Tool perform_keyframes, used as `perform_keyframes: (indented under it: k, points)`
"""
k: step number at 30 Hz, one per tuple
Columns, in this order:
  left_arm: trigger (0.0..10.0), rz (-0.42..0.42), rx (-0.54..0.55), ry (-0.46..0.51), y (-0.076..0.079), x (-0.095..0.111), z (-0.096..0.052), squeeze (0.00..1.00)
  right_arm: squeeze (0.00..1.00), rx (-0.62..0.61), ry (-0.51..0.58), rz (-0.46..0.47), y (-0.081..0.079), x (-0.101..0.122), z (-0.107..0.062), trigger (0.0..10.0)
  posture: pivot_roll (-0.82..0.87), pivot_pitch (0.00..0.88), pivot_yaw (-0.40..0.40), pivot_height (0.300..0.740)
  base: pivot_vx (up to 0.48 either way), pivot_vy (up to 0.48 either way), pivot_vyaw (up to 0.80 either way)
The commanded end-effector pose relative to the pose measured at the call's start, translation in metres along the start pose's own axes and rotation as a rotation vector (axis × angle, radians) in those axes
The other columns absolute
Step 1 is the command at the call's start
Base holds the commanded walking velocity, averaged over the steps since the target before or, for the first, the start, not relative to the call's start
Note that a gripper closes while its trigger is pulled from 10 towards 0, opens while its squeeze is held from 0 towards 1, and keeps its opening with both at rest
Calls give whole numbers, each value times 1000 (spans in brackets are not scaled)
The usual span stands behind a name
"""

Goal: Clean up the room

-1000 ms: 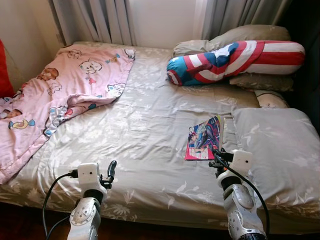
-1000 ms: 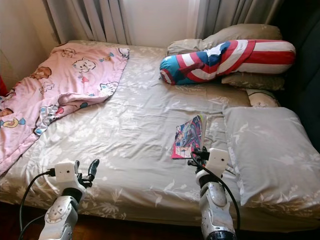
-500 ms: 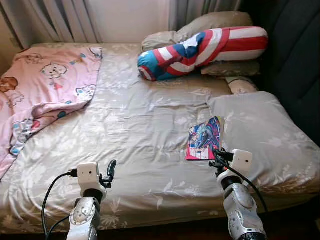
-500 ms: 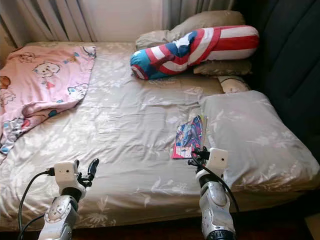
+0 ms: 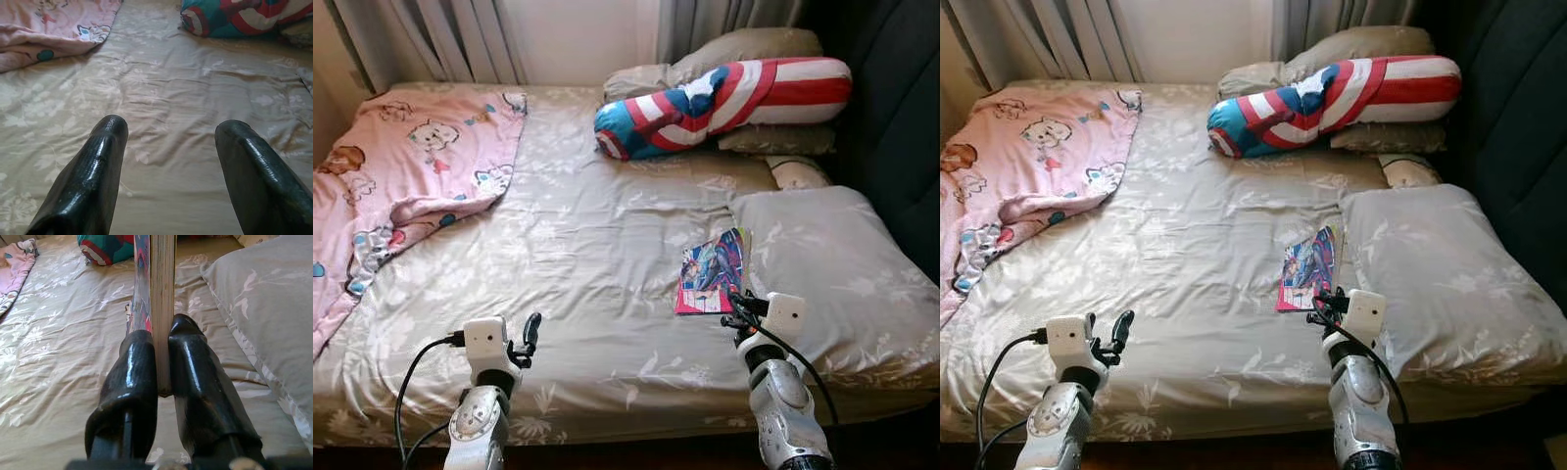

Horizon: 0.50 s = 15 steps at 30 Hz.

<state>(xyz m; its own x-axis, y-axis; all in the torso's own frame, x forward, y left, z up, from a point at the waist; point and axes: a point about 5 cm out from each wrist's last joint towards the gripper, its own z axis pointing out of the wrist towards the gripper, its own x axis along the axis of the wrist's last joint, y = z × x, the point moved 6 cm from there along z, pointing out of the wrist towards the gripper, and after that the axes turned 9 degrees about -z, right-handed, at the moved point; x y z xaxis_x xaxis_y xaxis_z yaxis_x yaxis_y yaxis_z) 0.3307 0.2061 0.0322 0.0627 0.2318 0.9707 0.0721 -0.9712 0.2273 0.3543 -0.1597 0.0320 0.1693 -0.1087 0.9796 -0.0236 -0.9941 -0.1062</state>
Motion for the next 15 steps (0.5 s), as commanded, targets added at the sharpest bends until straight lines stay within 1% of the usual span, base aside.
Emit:
perform_keyframes:
  k: [1, 11, 15]
  points:
    - [10000, -5, 6, -5, -2, 0, -1, 0, 0, -5, 35, -13, 1, 9, 2, 10000, 24, 109, -45, 740, 281, 0, 0]
    - [10000, 0, 10, -4, -2, 0, -2, 0, 0, -6, 38, -21, 1, 10, 2, 10000, 26, 111, -45, 740, 305, 0, 0]
    - [10000, 4, 14, -3, -3, 0, -2, 0, 0, -6, 36, -23, 1, 9, 2, 10000, 27, 111, -45, 740, 0, 0, 0]
